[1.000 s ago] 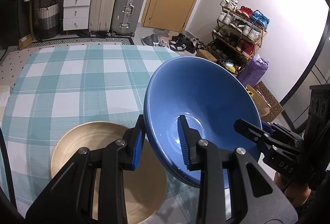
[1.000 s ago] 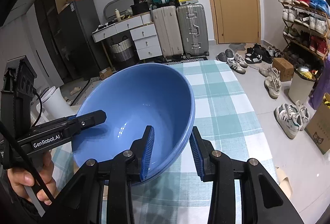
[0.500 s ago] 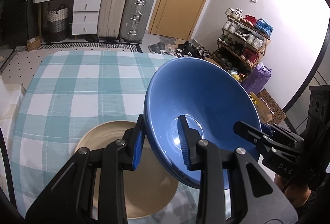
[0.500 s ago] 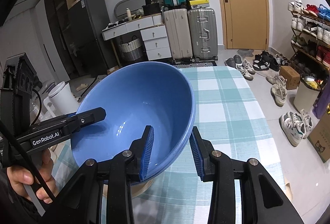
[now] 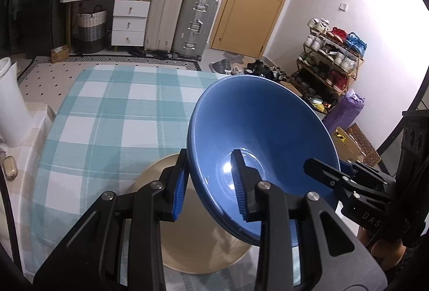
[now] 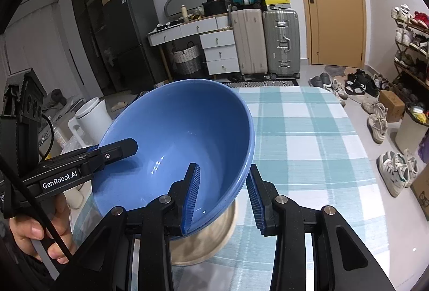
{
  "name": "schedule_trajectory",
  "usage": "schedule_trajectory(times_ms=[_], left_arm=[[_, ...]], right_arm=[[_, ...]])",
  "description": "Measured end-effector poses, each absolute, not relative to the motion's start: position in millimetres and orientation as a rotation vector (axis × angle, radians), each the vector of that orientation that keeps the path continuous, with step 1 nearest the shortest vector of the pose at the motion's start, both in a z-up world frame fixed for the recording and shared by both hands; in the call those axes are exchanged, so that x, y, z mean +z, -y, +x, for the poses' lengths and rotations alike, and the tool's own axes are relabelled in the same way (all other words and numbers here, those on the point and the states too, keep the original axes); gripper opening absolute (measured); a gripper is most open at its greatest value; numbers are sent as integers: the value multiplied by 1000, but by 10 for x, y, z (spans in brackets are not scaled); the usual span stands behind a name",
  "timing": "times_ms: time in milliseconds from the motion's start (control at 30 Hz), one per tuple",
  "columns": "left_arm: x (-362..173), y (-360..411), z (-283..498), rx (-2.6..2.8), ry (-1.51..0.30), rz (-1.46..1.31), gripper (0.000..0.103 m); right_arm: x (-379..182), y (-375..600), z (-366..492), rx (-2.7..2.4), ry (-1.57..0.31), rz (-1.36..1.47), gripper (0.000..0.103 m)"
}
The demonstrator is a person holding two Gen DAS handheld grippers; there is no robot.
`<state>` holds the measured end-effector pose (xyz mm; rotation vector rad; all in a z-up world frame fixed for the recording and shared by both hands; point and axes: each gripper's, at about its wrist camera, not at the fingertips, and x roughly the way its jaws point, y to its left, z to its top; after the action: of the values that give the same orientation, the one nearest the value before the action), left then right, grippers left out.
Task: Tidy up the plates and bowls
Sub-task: 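Lift and carry the bowl stack with both tools over the cream plates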
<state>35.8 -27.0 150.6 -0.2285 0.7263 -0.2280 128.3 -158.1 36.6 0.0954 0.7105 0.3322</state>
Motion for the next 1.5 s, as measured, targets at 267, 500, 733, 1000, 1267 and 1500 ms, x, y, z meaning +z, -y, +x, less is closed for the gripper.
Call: schedule_trajectory(times_ms=[267,500,733,1000,1267,1500], left_arm=[[1409,52,305,-185,-740,-242,28],[1222,-75,378,-156,-764,-249,28],[1026,-178,506,-136,-778,-251,28],[835,-202,627,-137,-804,-252,28],[667,-198,767,-139,-825,-246,28],[585,-192,850,-139,-826,-241,28]], right_arm=[[256,1371,1373,368,-730,81,36],[95,1262,1484,381,-758,85,36],[-63,1180,1597,392,-787,80,36],[-198,1149,1667,386,-813,70,36],[-271,1177,1717,376,-824,60,36],[-314,1201,1760,370,-825,60,36]])
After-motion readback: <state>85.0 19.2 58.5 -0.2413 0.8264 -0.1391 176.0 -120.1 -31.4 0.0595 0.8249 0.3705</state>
